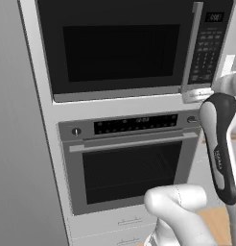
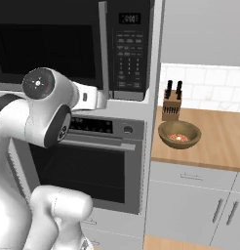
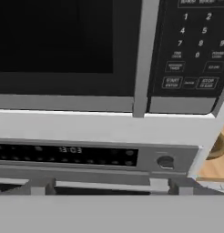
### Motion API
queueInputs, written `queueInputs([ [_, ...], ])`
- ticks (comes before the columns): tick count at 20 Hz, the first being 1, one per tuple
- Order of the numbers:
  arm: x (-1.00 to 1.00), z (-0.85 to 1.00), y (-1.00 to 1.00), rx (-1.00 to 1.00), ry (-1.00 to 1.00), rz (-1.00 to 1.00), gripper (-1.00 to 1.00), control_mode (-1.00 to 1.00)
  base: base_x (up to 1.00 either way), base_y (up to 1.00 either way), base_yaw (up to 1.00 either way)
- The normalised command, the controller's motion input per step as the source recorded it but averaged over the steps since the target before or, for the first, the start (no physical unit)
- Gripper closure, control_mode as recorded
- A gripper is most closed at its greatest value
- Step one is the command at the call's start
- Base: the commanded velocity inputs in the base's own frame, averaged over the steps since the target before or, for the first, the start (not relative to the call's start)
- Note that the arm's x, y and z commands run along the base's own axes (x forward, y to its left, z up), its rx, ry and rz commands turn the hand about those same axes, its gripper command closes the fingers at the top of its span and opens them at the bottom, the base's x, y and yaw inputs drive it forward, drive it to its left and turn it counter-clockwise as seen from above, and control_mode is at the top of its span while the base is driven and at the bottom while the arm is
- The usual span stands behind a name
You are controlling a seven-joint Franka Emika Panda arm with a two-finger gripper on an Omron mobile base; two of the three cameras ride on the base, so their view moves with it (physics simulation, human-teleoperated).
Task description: Open the microwave, place the bowl with waffle inside the microwave, then close the microwave door and turn it on.
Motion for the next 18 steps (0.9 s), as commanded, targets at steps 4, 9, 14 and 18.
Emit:
queueInputs([
  [4, 0.0, 0.88, 0.0, -0.01, -0.49, 0.0, -1.0, -1.0, 0.0, 0.0, 0.0],
  [9, 0.08, 0.68, -0.01, 0.0, -0.37, -0.04, -1.0, -1.0, 0.0, 0.0, 0.0],
  [14, 0.55, 0.12, -0.02, 0.0, -0.13, -0.06, -1.0, -1.0, 0.0, 0.0, 0.0],
  [18, 0.53, 0.11, -0.06, 0.0, 0.0, -0.05, -1.0, -1.0, 0.0, 0.0, 0.0],
])
